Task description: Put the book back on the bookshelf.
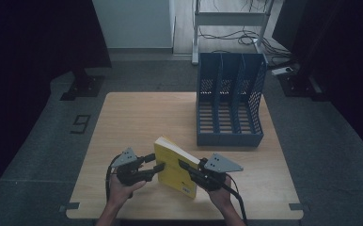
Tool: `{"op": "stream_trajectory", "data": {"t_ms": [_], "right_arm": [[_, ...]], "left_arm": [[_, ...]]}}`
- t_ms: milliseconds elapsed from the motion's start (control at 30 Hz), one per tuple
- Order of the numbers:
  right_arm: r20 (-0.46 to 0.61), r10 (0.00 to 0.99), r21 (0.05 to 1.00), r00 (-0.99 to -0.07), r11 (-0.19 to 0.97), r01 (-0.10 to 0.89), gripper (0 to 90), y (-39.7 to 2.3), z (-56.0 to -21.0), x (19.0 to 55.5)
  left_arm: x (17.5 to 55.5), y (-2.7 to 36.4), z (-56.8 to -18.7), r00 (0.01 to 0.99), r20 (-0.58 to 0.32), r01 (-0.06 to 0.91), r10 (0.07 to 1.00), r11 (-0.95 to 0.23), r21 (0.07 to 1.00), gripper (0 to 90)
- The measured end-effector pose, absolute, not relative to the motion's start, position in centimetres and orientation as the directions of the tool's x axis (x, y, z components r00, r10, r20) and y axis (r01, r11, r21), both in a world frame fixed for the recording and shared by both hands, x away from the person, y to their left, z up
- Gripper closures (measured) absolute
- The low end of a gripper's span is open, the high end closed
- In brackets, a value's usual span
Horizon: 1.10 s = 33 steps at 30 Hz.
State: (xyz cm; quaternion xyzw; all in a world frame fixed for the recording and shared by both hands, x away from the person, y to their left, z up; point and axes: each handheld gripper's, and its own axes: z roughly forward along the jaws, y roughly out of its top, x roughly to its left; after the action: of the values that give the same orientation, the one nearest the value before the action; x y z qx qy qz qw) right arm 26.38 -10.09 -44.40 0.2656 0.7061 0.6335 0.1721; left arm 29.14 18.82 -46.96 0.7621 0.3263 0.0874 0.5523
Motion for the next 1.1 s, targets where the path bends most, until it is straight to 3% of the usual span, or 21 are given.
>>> {"op": "stream_trajectory", "data": {"t_ms": [1100], "right_arm": [[-0.011, 0.675, 0.995, -0.737, 0.084, 0.062, 74.9, -10.5, -42.7, 24.5]], "left_arm": [[29.8, 18.8, -47.9, 0.756, -0.279, 0.474, 0.592, -0.201, 0.857, 42.5]]}}
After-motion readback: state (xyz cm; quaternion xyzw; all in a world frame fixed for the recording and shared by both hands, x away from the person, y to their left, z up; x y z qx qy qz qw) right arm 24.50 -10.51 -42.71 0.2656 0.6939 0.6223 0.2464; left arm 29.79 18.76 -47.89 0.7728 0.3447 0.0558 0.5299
